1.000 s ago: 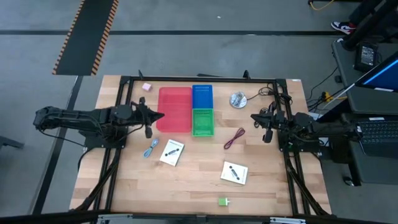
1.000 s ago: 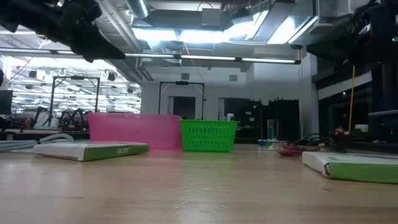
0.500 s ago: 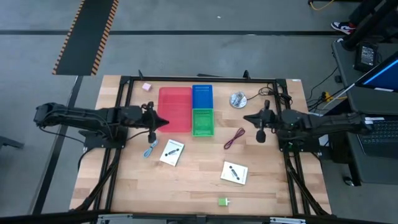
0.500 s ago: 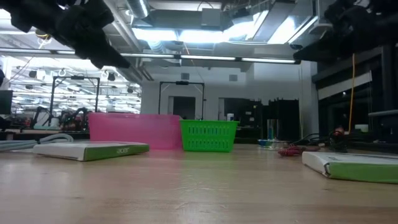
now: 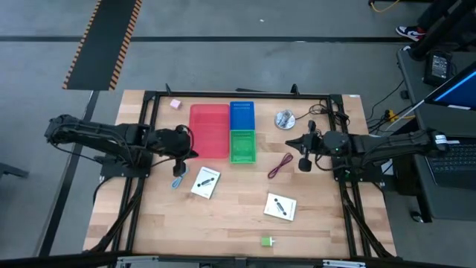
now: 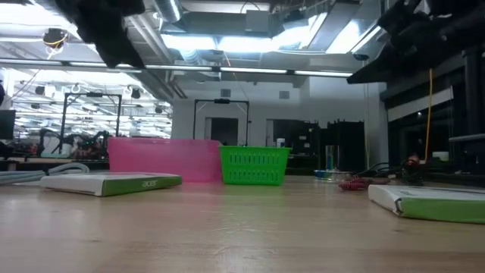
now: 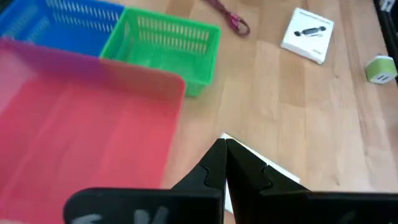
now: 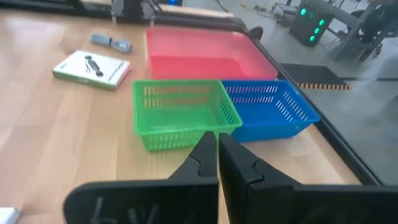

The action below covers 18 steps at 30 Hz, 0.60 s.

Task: Pick and place items into bin
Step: Put the light blue charger cable into the red bin

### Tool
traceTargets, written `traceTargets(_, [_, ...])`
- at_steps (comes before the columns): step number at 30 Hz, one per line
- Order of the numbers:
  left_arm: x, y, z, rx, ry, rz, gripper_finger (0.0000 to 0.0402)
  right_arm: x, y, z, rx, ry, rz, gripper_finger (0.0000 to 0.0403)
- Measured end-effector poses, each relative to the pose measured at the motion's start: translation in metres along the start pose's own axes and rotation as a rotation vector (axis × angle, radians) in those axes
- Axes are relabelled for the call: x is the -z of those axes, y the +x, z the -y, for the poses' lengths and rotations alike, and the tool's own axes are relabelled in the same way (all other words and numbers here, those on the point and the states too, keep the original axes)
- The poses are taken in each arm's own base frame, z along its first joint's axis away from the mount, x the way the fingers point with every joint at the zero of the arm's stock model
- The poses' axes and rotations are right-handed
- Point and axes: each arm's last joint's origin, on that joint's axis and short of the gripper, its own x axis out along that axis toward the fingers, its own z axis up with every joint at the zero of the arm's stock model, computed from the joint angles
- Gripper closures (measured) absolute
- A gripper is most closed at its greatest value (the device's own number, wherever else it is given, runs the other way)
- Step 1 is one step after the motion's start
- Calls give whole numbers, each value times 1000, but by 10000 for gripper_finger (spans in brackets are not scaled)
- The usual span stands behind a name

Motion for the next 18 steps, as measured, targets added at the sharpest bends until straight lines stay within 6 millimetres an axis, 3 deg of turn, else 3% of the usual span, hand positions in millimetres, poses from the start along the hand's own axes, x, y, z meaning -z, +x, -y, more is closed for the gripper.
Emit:
traceTargets(11, [10, 0, 20, -146, -233, -306, 399, 3, 6, -2, -3, 16, -33, 402])
traceTargets(18, [23, 11, 24, -194, -240, -379, 395, -2, 6, -2, 0, 31, 13, 402])
